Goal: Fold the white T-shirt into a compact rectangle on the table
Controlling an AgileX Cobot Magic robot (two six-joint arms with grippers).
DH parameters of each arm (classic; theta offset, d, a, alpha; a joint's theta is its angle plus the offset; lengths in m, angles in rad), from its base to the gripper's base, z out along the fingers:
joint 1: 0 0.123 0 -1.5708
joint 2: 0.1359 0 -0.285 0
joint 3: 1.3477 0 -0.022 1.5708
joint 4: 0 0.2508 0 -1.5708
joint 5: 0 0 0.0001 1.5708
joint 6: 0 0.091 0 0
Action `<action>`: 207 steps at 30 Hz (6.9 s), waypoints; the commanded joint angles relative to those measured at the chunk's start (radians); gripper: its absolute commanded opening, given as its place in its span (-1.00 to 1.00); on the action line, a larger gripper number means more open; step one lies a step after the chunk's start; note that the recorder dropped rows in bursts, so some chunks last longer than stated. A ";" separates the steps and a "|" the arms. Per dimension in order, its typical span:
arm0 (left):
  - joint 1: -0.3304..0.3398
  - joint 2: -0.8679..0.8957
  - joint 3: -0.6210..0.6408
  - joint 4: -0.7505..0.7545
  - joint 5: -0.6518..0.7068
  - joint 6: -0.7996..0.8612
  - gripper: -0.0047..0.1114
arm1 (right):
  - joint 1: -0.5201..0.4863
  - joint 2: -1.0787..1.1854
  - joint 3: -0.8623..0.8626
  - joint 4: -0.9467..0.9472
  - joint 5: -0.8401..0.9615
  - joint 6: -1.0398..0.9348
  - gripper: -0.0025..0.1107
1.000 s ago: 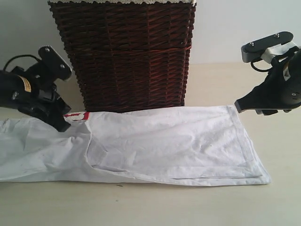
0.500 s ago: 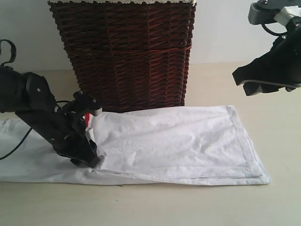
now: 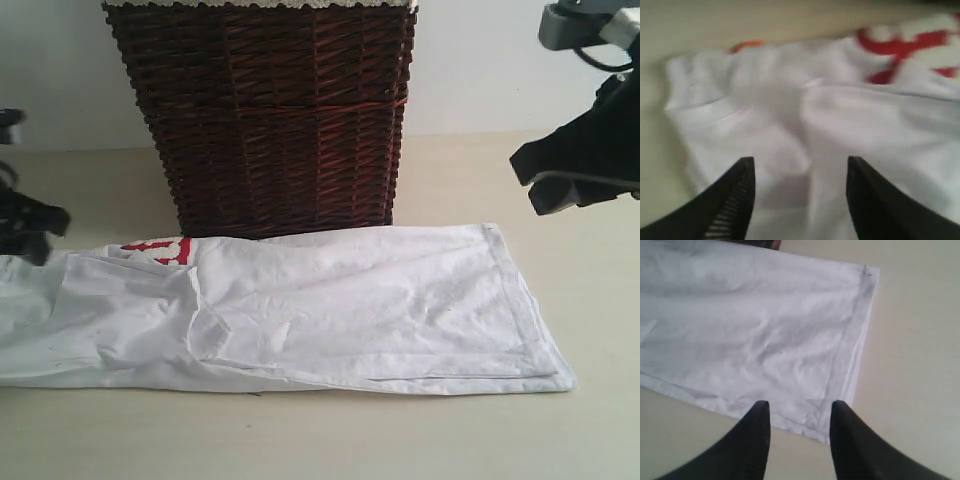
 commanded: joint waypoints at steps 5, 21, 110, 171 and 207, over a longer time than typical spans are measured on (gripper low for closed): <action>0.281 0.097 0.018 -0.094 0.040 0.123 0.01 | -0.001 -0.376 0.023 0.212 0.027 -0.192 -0.96; 0.389 0.302 -0.006 -0.443 -0.037 0.463 0.01 | -0.001 -1.098 0.235 0.208 -0.051 -0.158 -0.96; -0.971 0.441 -0.435 -0.460 -0.217 0.211 -0.92 | -0.001 -1.316 0.343 0.200 0.172 -0.072 -0.96; -0.895 0.410 -0.332 -0.660 -0.060 0.483 -0.92 | -0.001 -1.316 0.343 0.189 0.180 -0.065 -0.96; -0.864 -0.666 0.330 -0.539 -0.584 0.460 -0.92 | -0.001 -1.316 0.728 0.332 -0.721 -0.116 -0.96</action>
